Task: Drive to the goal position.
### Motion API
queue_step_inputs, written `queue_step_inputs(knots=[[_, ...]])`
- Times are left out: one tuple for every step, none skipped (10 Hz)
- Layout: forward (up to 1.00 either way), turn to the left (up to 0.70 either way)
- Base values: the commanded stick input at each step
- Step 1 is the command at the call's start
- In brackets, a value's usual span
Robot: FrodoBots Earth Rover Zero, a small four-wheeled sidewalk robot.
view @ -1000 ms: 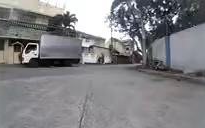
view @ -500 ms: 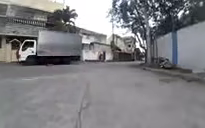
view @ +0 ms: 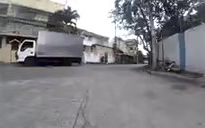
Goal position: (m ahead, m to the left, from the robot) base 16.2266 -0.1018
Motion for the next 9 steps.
queue_step_inputs(knots=[[1.00, 0.00], [1.00, 0.00], [1.00, 0.00], [1.00, 0.00], [1.00, 0.00], [1.00, 0.00], [1.00, 0.00], [1.00, 0.00], [1.00, 0.00]])
